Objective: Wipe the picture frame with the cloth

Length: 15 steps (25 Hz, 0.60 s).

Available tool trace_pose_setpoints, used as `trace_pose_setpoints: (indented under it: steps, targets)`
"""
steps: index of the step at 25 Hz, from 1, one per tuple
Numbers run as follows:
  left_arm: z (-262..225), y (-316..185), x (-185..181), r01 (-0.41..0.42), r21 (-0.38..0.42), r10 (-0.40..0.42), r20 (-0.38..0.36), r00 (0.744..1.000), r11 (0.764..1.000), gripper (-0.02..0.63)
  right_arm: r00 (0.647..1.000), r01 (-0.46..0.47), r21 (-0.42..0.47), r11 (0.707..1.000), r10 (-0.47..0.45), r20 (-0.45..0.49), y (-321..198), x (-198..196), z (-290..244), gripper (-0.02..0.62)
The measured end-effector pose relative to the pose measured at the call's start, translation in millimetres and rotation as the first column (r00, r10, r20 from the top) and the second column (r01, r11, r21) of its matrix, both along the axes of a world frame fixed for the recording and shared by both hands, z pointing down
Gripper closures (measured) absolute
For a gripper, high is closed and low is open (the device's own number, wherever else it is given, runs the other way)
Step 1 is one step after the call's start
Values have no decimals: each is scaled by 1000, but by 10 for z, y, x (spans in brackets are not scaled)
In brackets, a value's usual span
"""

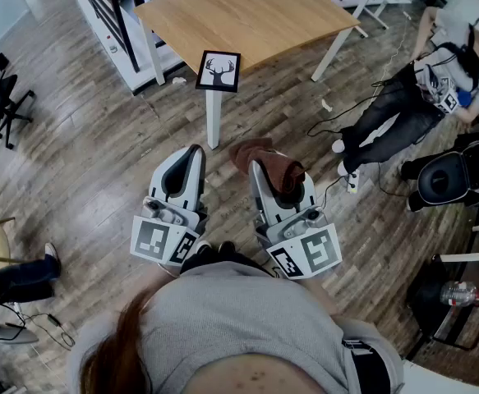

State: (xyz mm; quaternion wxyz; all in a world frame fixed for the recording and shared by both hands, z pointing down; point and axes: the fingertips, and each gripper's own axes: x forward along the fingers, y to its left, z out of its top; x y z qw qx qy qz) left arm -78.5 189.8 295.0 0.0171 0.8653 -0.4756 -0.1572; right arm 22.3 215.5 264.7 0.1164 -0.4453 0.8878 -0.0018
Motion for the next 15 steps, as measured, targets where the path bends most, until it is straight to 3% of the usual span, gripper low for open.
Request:
trace_pose_setpoints:
  steps: [8, 15]
  targets:
    - [60, -270, -70, 57, -1, -57, -18, 998, 998, 597, 1000, 7, 0, 1000, -7, 7, -247, 96, 55, 499]
    - [195, -736, -132, 41, -5, -42, -43, 998, 999, 597, 1000, -14, -4, 1000, 14, 13, -735, 76, 136, 499]
